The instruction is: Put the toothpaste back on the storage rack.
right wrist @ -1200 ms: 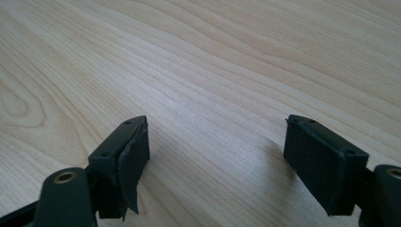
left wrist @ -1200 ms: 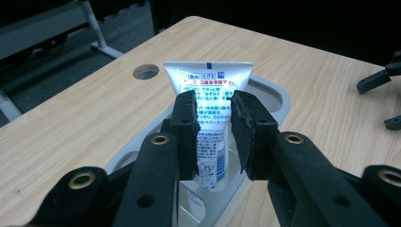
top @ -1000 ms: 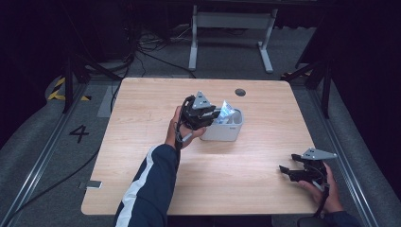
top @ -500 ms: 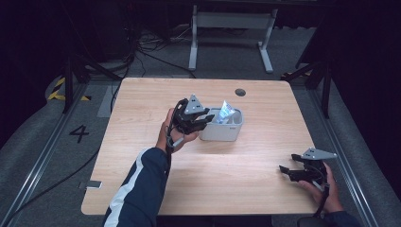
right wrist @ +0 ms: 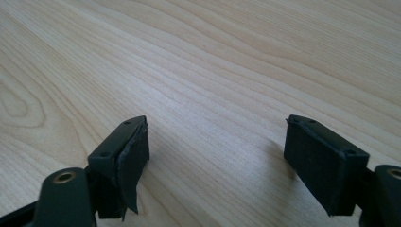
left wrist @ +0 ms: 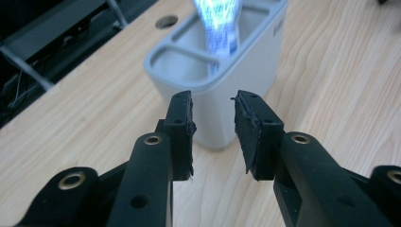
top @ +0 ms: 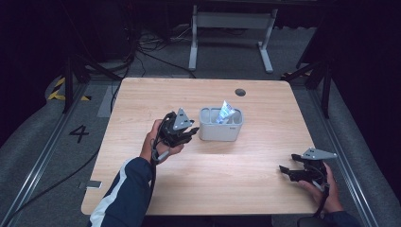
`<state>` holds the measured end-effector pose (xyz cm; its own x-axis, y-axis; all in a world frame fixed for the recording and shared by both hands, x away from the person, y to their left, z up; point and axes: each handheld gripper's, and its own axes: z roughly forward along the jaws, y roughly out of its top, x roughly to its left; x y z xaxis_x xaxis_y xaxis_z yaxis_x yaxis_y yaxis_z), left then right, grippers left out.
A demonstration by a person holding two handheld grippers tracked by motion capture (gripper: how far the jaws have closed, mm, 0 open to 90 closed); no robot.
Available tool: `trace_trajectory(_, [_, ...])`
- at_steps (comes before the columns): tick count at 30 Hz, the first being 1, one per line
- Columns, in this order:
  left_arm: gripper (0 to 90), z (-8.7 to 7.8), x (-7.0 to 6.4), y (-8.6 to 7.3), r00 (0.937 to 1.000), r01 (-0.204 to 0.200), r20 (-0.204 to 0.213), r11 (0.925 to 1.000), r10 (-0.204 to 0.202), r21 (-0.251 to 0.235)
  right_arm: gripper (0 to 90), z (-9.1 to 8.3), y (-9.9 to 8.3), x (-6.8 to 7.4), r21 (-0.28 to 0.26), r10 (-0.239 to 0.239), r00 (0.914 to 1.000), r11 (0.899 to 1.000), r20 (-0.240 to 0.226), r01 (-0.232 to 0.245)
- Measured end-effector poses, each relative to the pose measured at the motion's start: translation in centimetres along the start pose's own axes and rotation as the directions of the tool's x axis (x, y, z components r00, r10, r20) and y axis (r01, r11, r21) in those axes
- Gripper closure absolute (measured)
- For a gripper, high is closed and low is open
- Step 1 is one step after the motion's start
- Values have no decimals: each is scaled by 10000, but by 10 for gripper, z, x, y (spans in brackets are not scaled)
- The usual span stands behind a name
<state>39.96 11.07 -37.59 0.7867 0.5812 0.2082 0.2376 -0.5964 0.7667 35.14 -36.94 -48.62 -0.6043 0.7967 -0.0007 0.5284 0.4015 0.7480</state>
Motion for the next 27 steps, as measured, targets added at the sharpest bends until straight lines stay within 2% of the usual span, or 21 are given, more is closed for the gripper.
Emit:
trace_trajectory(3, [667, -5, 0, -13, 9998, 51, -172, 9998, -48, 181, 235, 0, 0, 0, 6, -8, 10000, 10000, 5, 8])
trace_trajectory(7, [651, -14, 0, -28, 9988, -182, -443, 9978, 210, 640, 234, 0, 0, 0, 8, 7, 10000, 10000, 6, -7])
trace_trajectory(12, [637, -24, -3, -42, 9983, -84, -571, 9958, 136, 907, 234, 0, 0, 0, 6, -5, 10000, 10000, 7, 5])
trace_trajectory(15, [631, -29, -6, -53, 9973, -250, -654, 9910, 338, 1313, 234, 0, 0, 0, -1, 19, 10000, 10000, 6, -19])
trace_trajectory(19, [621, -32, -9, -63, 9972, -149, -703, 9901, 249, 1395, 234, 0, 0, 0, 5, -13, 10000, 10000, 19, 13])
trace_trajectory(23, [590, -36, -9, -76, 9966, 46, -824, 9857, 94, 1682, 234, 0, 0, 0, 1, -11, 10000, 10000, 20, 11])
trace_trajectory(24, [573, -39, -10, -80, 9971, 102, -766, 9827, 40, 1848, 234, 0, 0, 0, -7, 15, 10000, 10000, 10, -15])
trace_trajectory(25, [564, -40, -10, -83, 9971, 137, -757, 9843, -4, 1761, 234, 0, 0, 0, 1, -23, 10000, 10000, 23, 23])
trace_trajectory(27, [542, -42, -12, -90, 9973, 208, -728, 9811, -68, 1926, 234, 0, 0, 0, 5, -27, 10000, 10000, 21, 27])
